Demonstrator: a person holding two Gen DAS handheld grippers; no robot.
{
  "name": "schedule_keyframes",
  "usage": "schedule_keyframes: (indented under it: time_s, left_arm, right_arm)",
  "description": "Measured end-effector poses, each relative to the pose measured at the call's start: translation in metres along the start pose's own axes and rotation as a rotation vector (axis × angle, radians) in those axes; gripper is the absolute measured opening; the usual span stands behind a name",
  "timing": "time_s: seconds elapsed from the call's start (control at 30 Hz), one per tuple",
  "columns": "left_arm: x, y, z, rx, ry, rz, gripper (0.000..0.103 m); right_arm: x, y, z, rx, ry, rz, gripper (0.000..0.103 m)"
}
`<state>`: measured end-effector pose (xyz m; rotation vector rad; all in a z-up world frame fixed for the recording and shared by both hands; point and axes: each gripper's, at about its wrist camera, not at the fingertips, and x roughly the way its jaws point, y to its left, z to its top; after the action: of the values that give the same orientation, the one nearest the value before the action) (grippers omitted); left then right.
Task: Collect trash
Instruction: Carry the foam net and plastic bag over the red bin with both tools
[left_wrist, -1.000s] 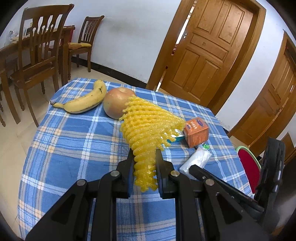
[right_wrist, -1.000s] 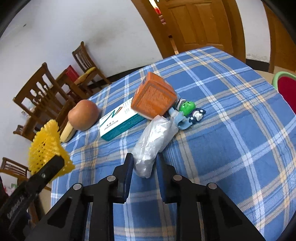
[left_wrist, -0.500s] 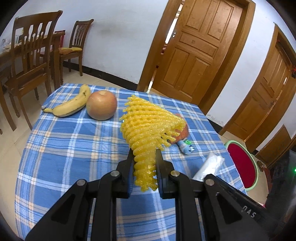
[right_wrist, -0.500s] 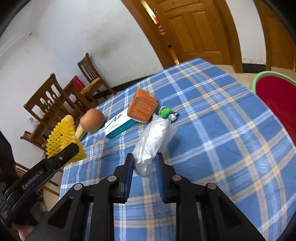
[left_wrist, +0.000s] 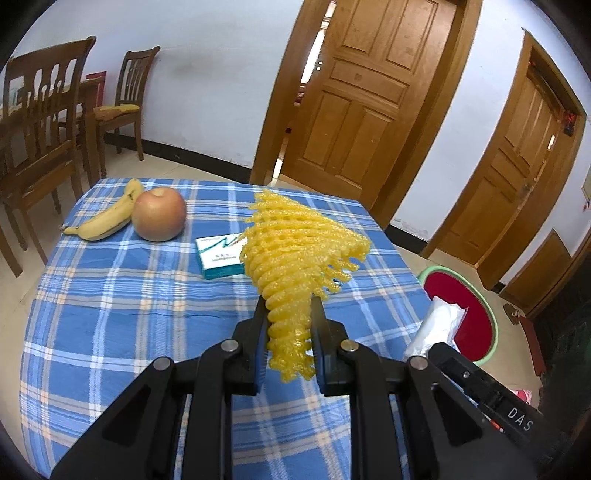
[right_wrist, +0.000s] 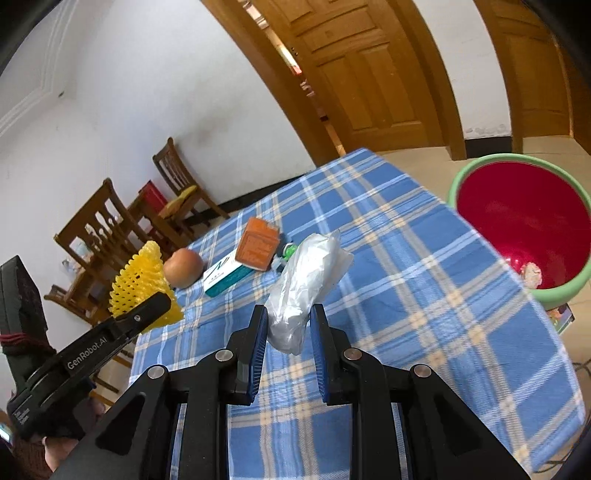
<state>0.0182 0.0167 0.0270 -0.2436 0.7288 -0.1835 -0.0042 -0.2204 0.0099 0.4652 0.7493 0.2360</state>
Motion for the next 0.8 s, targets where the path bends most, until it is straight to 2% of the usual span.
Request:
schedule_keyframes:
  time_s: [0.8]
  left_arm:
    - [0.008, -0.076, 0.000, 0.113, 0.027, -0.085, 0.019]
  right_arm:
    - [-0.050, -0.052, 0.010, 0.075, -0.083, -0.043, 0.023]
